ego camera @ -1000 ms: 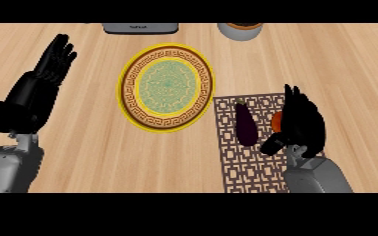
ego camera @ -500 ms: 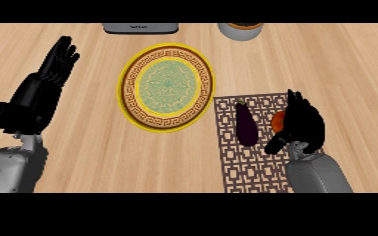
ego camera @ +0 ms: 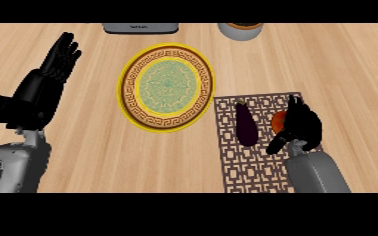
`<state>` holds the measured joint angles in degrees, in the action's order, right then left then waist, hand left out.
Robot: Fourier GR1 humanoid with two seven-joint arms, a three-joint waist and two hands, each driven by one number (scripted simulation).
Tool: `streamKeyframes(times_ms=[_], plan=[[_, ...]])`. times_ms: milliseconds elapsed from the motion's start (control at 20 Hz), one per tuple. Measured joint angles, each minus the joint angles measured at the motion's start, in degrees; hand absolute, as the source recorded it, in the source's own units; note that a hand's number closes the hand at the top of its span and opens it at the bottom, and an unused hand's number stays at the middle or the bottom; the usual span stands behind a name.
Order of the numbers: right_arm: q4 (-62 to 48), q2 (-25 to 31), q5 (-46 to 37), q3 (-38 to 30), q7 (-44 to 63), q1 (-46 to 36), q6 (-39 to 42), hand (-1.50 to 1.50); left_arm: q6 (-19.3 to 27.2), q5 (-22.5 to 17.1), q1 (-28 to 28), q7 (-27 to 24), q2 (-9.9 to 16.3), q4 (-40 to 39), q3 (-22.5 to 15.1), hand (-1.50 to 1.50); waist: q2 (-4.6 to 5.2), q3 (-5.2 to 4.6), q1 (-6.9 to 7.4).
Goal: Pick the tomato from the placemat and place it in the plate
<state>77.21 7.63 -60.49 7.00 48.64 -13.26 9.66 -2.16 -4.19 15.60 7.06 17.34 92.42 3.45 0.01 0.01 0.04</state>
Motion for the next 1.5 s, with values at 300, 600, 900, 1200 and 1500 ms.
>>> streamKeyframes(times_ms=[300, 600, 900, 1200, 1500], plan=[[-3.2, 1.9, -3.1, 0.0, -6.1, -1.2, -8.2, 1.50, -0.8, 0.1, -0.2, 0.0, 0.1, 0.7, 1.0, 0.00, -0.11, -0.11, 0.15], [8.4, -1.4, -7.5, 3.9, 0.6, 12.9, -12.5, 1.50, -0.6, 0.6, -0.8, -0.3, -0.1, 0.0, 1.7, 0.00, -1.27, -0.94, -1.52], [23.6, -1.9, -16.5, 12.3, 6.5, 31.5, -14.2, 1.50, -0.5, 0.8, -0.3, 0.3, 0.0, -0.3, 2.1, 0.00, -0.76, -0.42, -1.82], [38.3, -2.7, -25.3, 21.4, 9.4, 37.7, -11.5, 1.50, -1.3, 0.6, 0.0, 0.4, -0.3, -0.1, 2.1, 0.00, -0.31, -0.15, -0.98], [46.2, -5.2, -31.6, 31.5, 9.2, 33.1, -10.5, 1.50, -1.6, 1.0, 0.7, -0.3, -0.5, -1.0, 2.0, 0.00, -0.19, -0.09, -0.33]])
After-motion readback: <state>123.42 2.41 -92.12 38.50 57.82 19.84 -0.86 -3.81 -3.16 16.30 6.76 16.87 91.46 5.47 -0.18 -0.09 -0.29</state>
